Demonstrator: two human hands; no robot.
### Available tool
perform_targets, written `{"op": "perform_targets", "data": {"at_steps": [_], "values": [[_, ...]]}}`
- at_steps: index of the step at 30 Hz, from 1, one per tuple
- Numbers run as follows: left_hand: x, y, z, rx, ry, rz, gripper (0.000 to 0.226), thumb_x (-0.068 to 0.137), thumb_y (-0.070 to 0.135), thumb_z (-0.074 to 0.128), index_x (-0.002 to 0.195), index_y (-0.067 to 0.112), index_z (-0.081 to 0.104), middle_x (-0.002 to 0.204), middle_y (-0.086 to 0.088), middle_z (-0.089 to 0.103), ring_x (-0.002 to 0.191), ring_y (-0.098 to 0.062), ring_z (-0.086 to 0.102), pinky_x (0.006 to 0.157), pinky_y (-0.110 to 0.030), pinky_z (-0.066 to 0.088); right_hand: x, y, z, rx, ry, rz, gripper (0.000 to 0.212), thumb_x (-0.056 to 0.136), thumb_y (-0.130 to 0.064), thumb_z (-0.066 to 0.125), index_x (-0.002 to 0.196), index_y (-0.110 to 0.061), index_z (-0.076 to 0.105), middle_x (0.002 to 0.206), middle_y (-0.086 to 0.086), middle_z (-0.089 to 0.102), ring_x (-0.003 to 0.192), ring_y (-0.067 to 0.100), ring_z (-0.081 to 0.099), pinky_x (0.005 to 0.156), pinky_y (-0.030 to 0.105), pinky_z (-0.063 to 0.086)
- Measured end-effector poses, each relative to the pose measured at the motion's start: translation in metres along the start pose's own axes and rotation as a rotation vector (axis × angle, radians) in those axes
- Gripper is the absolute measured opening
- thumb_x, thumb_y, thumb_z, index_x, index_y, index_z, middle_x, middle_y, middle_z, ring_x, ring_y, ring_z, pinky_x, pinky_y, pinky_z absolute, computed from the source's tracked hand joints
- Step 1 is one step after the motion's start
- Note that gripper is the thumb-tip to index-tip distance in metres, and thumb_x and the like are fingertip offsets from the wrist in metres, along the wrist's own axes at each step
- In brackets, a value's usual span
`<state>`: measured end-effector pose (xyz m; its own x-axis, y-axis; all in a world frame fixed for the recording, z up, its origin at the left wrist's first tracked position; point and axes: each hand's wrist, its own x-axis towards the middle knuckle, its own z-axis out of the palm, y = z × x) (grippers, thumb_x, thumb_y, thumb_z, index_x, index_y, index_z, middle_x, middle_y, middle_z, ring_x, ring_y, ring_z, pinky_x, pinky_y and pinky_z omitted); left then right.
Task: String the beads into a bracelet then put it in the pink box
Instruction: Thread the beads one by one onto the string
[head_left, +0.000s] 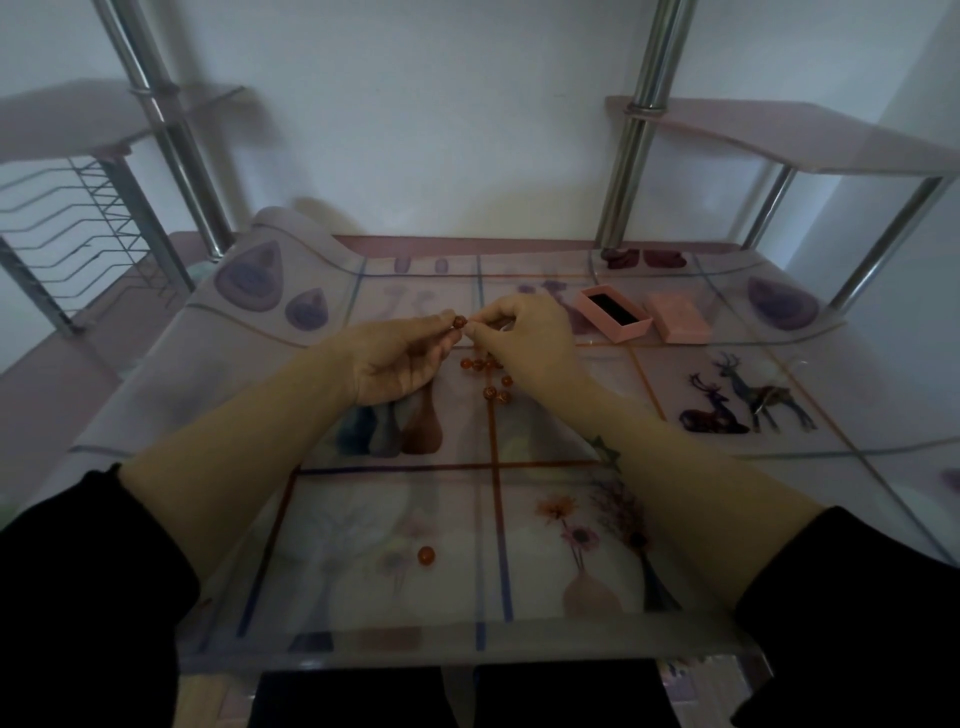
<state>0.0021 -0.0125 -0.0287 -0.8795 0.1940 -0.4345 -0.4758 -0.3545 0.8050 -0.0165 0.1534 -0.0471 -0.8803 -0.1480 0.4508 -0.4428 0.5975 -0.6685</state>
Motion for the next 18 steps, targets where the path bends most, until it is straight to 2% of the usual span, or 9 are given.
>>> {"op": "perform_targets", "data": {"at_steps": [2,6,9,11,14,18], "values": [[0.001,0.001,0.000,0.033,0.013,0.000,0.011,0.087,0.019,0.067,0.089,0.009,0.067,0.066,0.001,0.066,0.052,-0.003,0.059,0.050,-0.011,0.050,0.001,0.000,0.000,0.015,-0.009,0.001,0.008,0.083,-0.023,0.072,0.088,-0.018,0.076,0.072,-0.018,0.063,0.062,-0.014,0.054,0.061,0.000,0.041],[0.001,0.007,0.002,0.121,-0.020,0.026,0.010,0.088,0.021,0.066,0.083,0.013,0.065,0.066,0.002,0.063,0.053,-0.003,0.057,0.049,-0.012,0.049,0.002,-0.001,-0.003,0.060,-0.026,0.001,0.017,0.088,-0.011,0.063,0.099,-0.016,0.075,0.090,-0.008,0.071,0.070,-0.008,0.058,0.065,0.002,0.045],[-0.001,0.013,0.008,0.159,-0.053,0.062,0.013,0.091,0.020,0.063,0.084,0.011,0.068,0.069,0.002,0.066,0.056,-0.003,0.059,0.052,-0.011,0.050,0.005,-0.004,-0.007,0.159,-0.060,0.039,0.029,0.091,0.002,0.050,0.105,-0.011,0.071,0.093,-0.001,0.072,0.059,-0.010,0.059,0.059,0.008,0.048],[-0.002,0.018,0.012,0.173,-0.079,0.101,0.013,0.093,0.017,0.060,0.088,0.009,0.069,0.069,0.002,0.067,0.057,-0.002,0.059,0.054,-0.010,0.051,0.007,-0.009,-0.010,0.280,-0.102,0.083,0.034,0.091,0.007,0.043,0.107,-0.009,0.069,0.095,0.007,0.072,0.052,-0.002,0.060,0.054,0.018,0.051],[-0.004,0.023,0.019,0.214,-0.084,0.173,0.015,0.095,0.014,0.057,0.096,0.004,0.068,0.069,0.000,0.067,0.057,-0.003,0.058,0.055,-0.011,0.051,0.009,-0.017,-0.013,0.557,-0.169,0.187,0.030,0.091,0.005,0.043,0.105,-0.010,0.066,0.083,0.008,0.072,0.048,0.014,0.062,0.042,0.021,0.045],[-0.006,0.028,0.023,0.232,-0.049,0.250,0.016,0.094,0.014,0.058,0.088,0.003,0.068,0.065,-0.002,0.066,0.054,-0.004,0.058,0.053,-0.011,0.051,0.009,-0.018,-0.013,0.644,-0.240,0.226,0.019,0.094,-0.002,0.051,0.102,-0.008,0.067,0.077,0.010,0.071,0.052,0.018,0.063,0.045,0.025,0.049]]}}
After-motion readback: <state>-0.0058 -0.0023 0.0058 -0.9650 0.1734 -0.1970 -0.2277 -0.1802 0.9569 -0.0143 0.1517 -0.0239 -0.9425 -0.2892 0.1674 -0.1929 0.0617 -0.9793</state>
